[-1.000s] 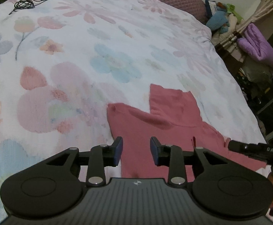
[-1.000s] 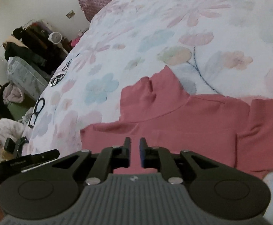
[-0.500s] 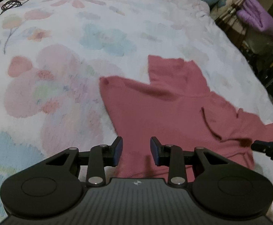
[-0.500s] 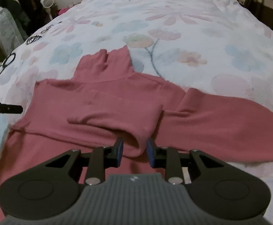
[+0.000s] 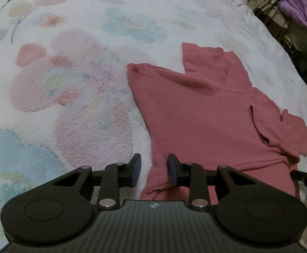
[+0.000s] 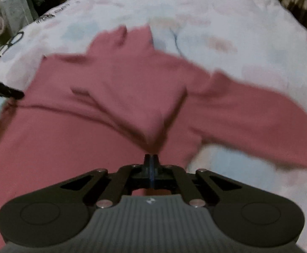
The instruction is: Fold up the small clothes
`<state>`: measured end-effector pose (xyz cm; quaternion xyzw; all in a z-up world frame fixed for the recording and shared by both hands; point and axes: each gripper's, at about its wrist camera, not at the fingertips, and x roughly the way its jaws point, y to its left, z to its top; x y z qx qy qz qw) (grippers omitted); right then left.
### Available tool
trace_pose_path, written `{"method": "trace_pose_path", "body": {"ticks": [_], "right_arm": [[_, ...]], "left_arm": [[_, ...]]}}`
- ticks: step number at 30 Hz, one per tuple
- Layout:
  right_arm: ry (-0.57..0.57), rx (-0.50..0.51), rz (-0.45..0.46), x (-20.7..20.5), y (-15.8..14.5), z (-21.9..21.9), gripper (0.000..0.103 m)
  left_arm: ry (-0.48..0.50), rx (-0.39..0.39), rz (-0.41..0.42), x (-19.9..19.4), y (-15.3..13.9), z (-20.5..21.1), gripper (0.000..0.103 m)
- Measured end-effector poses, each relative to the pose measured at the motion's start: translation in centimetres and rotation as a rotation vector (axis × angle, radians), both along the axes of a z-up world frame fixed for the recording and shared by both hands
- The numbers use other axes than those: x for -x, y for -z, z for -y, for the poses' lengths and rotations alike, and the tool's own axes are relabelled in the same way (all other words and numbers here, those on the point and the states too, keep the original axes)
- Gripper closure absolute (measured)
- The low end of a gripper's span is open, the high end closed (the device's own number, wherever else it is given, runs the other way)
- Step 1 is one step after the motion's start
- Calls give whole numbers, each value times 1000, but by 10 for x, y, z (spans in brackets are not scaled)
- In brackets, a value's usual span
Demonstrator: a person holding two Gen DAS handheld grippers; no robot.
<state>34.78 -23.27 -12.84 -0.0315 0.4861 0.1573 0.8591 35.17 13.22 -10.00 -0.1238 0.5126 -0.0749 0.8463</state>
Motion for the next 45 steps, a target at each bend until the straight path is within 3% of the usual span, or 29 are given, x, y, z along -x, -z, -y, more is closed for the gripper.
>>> {"method": "trace_pose_path", "body": {"ticks": [6,10,13,16,18,19,20,24,26,30,32,36,39,45], "right_arm": [[59,-126,24,-3,-19,21,99],[140,-238,35,-35,-34,35,83],[218,-311,-2,-68,-24,44,82],[284,-374,-46,-93,-8,50,81],[294,-376,-75,-102,2,50,83],[291,-384,-87,-104,6,50,102],[278,-395,-81,-105,5,50,103],[155,-348,84,-98,-23,40,103],[124,-277,126,-102,-25,36,103],[135,-207,93,-114,-2,36,103],[147,-222,76,-109,1,39,96],[157,-255,120,-80,-16,45,94],[92,-247,128,-50,-26,36,94],[44,-108,44,-28,9,17,94]], "left_arm": [[-23,40,46,-8,-10,-9,68],[-112,109,68,-24,-11,-23,68],[-158,170,64,-38,-6,-27,68],[-170,160,46,-50,3,-25,68],[-158,139,39,-54,10,-22,68],[-150,123,38,-55,13,-20,68],[-146,109,38,-55,16,-19,68],[-124,59,55,-51,21,-14,68],[-117,39,67,-49,22,-11,68],[-133,33,73,-47,20,-9,68],[-129,36,73,-46,18,-8,68],[-113,36,87,-38,7,-9,68],[-97,24,92,-31,1,-8,68],[-120,19,69,-15,-7,-6,68]]}}
